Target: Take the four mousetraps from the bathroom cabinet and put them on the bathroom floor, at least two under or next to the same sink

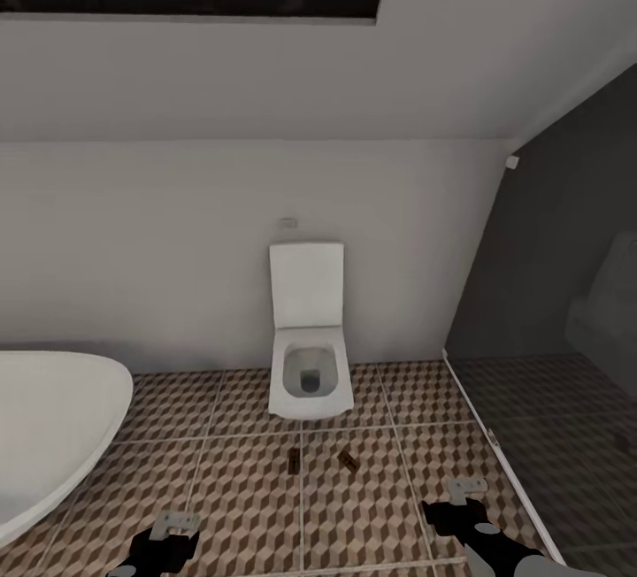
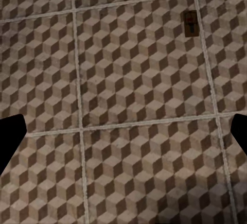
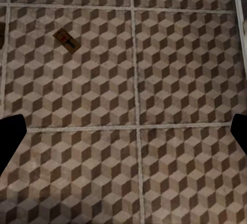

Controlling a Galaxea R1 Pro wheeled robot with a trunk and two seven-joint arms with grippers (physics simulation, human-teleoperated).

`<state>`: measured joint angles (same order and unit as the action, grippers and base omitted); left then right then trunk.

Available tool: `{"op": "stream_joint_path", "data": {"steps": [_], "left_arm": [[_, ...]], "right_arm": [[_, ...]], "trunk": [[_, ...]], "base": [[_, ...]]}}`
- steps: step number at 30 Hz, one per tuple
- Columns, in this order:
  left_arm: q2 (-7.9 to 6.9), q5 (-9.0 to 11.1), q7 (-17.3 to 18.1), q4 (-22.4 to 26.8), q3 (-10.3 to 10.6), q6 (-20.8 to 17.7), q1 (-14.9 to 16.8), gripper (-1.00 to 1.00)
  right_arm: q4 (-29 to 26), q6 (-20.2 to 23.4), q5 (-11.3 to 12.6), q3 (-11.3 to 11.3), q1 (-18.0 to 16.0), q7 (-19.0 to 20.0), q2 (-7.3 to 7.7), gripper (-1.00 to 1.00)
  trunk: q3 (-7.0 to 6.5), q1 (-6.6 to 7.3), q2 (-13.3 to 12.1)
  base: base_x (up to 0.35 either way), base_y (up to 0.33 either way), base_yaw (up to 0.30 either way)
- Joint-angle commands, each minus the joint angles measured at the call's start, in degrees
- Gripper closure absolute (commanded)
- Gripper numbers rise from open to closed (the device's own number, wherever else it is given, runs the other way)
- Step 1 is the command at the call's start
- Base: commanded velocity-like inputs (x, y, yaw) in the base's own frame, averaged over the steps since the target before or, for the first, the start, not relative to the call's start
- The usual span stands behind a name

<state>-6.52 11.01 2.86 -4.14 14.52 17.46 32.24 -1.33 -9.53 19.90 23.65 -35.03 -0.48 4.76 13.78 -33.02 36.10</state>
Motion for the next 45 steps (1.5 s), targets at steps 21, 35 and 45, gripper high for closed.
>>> {"op": "stream_joint_path", "data": {"steps": [21, 35, 45], "left_arm": [[0.53, 0.6, 0.2, -0.3, 0.4, 0.4, 0.1, -1.0], [0.63, 0.6, 0.2, -0.2, 0.4, 0.4, 0.1, -1.0], [0.63, 0.6, 0.2, -0.2, 0.4, 0.4, 0.1, -1.0]], "right_arm": [[0.0, -0.1, 0.5, 0.5, 0.0, 0.0, -0.12, -1.0], [0.0, -0.1, 0.5, 0.5, 0.0, 0.0, -0.39, -1.0], [0.0, -0.1, 0.5, 0.5, 0.0, 0.0, -0.41, -1.0]], "trunk": [[-5.58, 4.6, -8.4], [-8.99, 7.23, -13.2], [-9.88, 7.23, -13.2]], "base": [[0.0, 0.0, 0.0], [0.0, 0.0, 0.0], [0.0, 0.0, 0.0]]}}
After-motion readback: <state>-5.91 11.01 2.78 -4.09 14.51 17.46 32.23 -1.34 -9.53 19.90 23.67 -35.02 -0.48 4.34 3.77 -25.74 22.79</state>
